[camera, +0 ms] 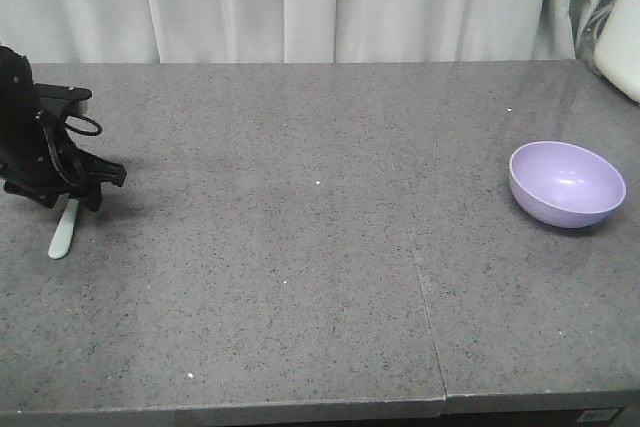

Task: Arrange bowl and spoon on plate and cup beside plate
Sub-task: 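Lower the left gripper over the pale green spoon handle, then close the left gripper on the spoon handle and lift it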

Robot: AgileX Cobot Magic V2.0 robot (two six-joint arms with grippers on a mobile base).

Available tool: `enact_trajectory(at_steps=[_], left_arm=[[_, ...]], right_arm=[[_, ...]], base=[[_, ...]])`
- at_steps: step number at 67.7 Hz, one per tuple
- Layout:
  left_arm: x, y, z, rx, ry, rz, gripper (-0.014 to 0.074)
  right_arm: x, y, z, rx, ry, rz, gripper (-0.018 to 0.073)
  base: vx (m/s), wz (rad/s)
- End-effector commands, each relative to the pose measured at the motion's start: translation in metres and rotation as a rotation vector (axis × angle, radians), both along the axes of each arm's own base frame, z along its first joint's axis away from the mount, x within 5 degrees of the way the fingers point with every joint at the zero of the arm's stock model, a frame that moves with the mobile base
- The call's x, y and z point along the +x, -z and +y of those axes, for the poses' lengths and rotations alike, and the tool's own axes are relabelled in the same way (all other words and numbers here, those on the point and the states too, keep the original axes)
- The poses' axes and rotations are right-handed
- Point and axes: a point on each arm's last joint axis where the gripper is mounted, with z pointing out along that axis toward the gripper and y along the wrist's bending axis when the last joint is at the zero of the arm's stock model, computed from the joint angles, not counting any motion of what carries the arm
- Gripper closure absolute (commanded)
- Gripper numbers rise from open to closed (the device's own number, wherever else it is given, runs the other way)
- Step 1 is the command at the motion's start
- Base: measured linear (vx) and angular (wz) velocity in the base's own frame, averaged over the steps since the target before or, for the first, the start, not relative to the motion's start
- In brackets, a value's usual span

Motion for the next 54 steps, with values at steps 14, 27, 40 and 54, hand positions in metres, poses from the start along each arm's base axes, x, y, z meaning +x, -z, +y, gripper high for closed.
enact_trajectory(at_steps=[14,27,40,54], left_arm=[[0.003,-0.021,-0.001,-0.004,-0.005,-0.088,0.0218],[0.004,-0.021,-0.001,-0.004,-0.005,-0.089,0.0366],[0.003,-0.021,-0.001,-0.003,-0.005,-0.083,0.0517],[-0.004,-0.04,0.0,0.003,-0.004,-0.119,0.0578]], right_arm=[[0.005,-0.014,-0.001,-0.014,-0.001,-0.079,0.0022],[0.005,-0.014,-0.001,-0.014,-0.001,-0.079,0.0022],[0.005,-0.014,-0.001,-0.014,-0.001,-0.079,0.0022],[0.005,-0.014,-0.001,-0.014,-0.001,-0.079,0.0022]], base=[[0.0,0.0],[0.0,0.0],[0.0,0.0],[0.0,0.0]])
